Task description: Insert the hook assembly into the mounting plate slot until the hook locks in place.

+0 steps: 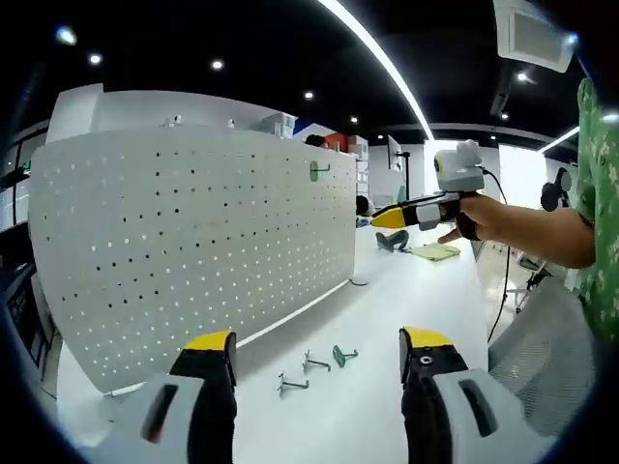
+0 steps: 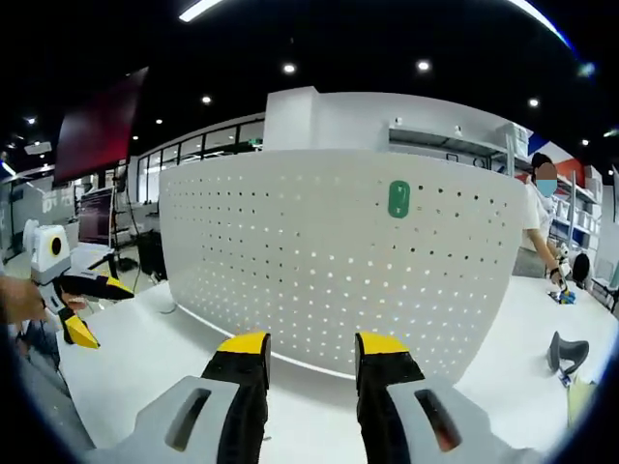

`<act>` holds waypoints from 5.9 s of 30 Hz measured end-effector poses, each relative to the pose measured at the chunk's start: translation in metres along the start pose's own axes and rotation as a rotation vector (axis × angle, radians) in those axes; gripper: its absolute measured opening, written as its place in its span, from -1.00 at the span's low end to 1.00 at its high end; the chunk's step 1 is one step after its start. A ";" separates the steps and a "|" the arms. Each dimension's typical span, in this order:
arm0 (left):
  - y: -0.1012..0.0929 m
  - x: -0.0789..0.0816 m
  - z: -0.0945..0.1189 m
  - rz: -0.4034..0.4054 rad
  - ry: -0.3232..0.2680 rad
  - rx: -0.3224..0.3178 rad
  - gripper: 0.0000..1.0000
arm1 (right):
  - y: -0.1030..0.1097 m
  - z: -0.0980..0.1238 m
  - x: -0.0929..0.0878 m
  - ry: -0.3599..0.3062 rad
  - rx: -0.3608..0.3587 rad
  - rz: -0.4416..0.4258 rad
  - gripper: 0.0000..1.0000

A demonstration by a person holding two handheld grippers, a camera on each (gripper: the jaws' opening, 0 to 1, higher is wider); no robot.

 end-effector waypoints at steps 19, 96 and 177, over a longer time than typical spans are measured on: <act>0.029 -0.045 -0.041 0.008 0.110 0.024 0.04 | -0.001 0.001 -0.008 0.024 0.001 0.006 -0.30; 0.039 -0.111 -0.150 -0.113 0.279 0.003 -0.72 | 0.048 -0.017 -0.069 0.161 0.403 -0.041 -0.21; 0.036 -0.080 -0.136 0.029 0.227 0.014 -0.97 | 0.085 -0.010 -0.075 0.186 0.567 0.015 0.14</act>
Point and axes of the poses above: the point that each gripper's makers call its tool centre point, and the gripper's own axes: z roughly backward along the fingers, y roughly to its left, x roughly out of its top, the point moved 5 cm from there along z, roughly backward along the fingers, and after that the axes turned 13 degrees about z, right-handed, at the moved point
